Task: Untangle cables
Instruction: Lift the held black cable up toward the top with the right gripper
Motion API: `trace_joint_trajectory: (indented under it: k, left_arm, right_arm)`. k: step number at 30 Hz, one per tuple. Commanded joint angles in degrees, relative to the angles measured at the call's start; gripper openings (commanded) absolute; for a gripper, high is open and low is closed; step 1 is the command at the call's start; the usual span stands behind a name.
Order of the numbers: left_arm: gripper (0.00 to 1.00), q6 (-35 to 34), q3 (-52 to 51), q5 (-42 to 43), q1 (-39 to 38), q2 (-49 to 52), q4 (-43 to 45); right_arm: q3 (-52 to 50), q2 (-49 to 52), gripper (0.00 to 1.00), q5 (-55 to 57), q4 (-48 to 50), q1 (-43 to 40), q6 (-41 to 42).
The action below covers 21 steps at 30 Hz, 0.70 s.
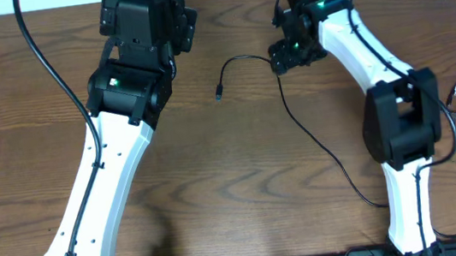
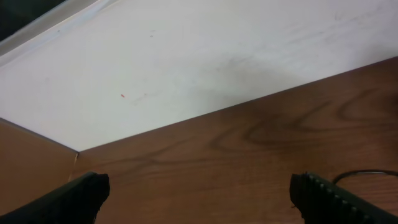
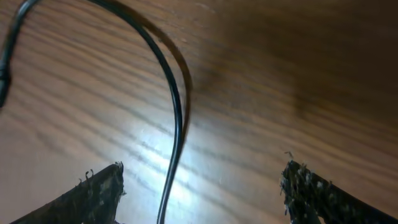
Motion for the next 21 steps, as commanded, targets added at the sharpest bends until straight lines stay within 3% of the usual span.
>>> trace_joint_trajectory:
  k: [1, 21]
  left_arm:
    - [0.98, -0.33, 0.50, -0.15, 0.07, -1.22, 0.04]
    - [0.98, -0.31, 0.50, -0.15, 0.07, -1.20, -0.15]
  right_arm:
    - [-0.07, 1.60, 0.80, -2.03, 1.44, 0.22, -0.87]
    - [-0.07, 3.45, 0.83, -5.20, 6.80, 0.98, -0.83]
